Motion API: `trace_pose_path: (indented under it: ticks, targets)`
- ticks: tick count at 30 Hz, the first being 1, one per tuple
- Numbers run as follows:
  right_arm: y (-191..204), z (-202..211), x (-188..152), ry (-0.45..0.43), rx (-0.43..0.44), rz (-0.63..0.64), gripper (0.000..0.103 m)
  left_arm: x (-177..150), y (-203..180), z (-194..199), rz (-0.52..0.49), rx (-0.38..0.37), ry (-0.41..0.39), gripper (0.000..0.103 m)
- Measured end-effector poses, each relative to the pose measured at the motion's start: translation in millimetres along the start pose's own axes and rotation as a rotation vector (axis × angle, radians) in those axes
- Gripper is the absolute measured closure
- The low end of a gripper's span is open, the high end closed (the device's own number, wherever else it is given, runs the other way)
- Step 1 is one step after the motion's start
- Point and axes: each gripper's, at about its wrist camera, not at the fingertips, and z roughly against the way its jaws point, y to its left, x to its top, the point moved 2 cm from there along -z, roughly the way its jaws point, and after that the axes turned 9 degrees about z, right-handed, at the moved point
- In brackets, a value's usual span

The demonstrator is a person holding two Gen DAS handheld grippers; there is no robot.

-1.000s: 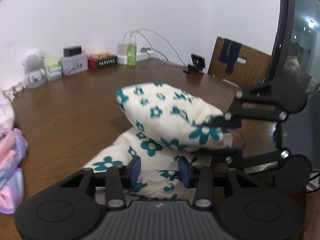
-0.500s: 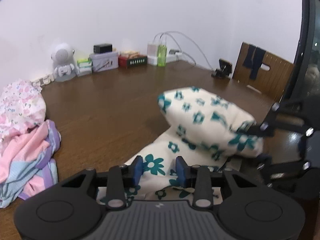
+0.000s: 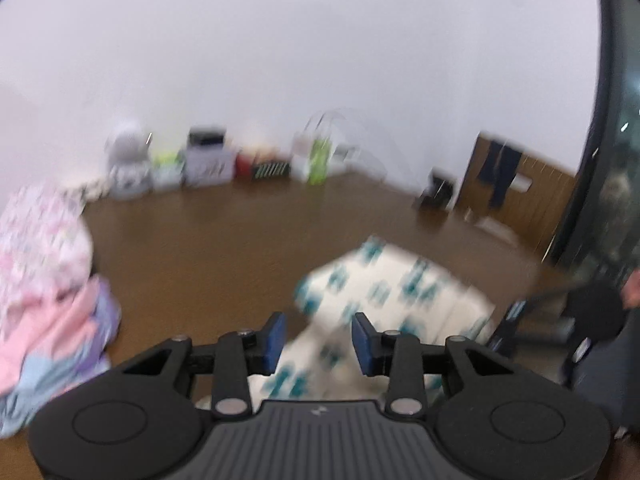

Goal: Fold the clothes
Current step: 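Lay the fold down on the dress and open the right gripper, then press the folded dress bundle flat with the right gripper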

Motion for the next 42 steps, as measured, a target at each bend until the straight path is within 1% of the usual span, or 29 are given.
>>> trace_pose_path:
  ticks: [2,5,7,8,9,10,12,15,17,18,20,22,24,26,29,32,34,37,38,39,40,41,42]
  targets:
    - [0,2,-1,0.001,0.000,-0.004,0.080,7,-13,-7,-0.040,-0.013,-0.002,0.069]
    - [-1,7,-3,-0.007,-0.002,-0.022,0.077,8,-30,-31,-0.089,-0.029,0.057,0.070]
    - [-4,14,-7,-0.021,0.001,-0.060,0.071,2,-35,-48,-0.100,0.001,0.110,0.070]
    - [-8,21,-10,-0.032,0.011,-0.099,0.069,-1,-35,-54,-0.099,0.012,0.126,0.070]
    - [-13,28,-14,-0.043,0.022,-0.142,0.065,-4,-33,-57,-0.093,0.015,0.135,0.070]
    - [-19,36,-20,-0.056,0.039,-0.202,0.064,-5,-31,-59,-0.085,0.014,0.139,0.070]
    - [-40,53,-36,-0.091,0.086,-0.381,0.063,-5,-30,-59,-0.077,0.007,0.137,0.070]
    - [-80,68,-62,-0.153,0.107,-0.679,0.063,-8,-31,-58,-0.089,0.012,0.129,0.070]
    - [-106,59,-78,-0.185,0.109,-0.846,0.063,-9,-34,-57,-0.097,0.017,0.123,0.070]
    - [-117,49,-82,-0.191,0.112,-0.903,0.064,-9,-34,-57,-0.096,0.017,0.122,0.070]
    - [-130,27,-90,-0.177,0.123,-0.971,0.064,-10,-34,-55,-0.091,0.015,0.120,0.070]
    - [-133,-1,-96,-0.142,0.165,-1.030,0.075,-11,-33,-53,-0.091,0.012,0.115,0.070]
    - [-132,-39,-108,-0.070,0.230,-1.091,0.083,-12,-32,-52,-0.092,0.009,0.110,0.070]
    - [-118,-55,-111,-0.005,0.268,-1.101,0.084,-13,-31,-50,-0.091,0.010,0.113,0.070]
    - [-109,-59,-109,0.005,0.257,-1.112,0.085,-12,-33,-43,-0.103,0.024,0.108,0.068]
    - [-106,-61,-109,-0.001,0.248,-1.122,0.085,-14,-43,-33,-0.147,0.016,0.090,0.066]
    - [-104,-66,-109,-0.006,0.243,-1.124,0.085,-18,-51,-31,-0.181,0.002,0.098,0.064]
    - [-107,-66,-109,-0.021,0.234,-1.129,0.085,-27,-59,-36,-0.244,0.024,0.117,0.063]
    - [-109,-61,-111,-0.042,0.235,-1.152,0.084,-28,-60,-36,-0.254,0.027,0.120,0.063]
    - [-111,-56,-115,-0.067,0.238,-1.179,0.079,-29,-60,-37,-0.255,0.027,0.123,0.063]
    - [-114,-48,-120,-0.104,0.234,-1.223,0.064,-30,-59,-37,-0.255,0.026,0.126,0.063]
    - [-117,-40,-127,-0.146,0.227,-1.272,0.056,-31,-59,-36,-0.254,0.023,0.128,0.063]
    - [-119,-32,-133,-0.166,0.210,-1.304,0.048,-32,-58,-36,-0.251,0.021,0.128,0.063]
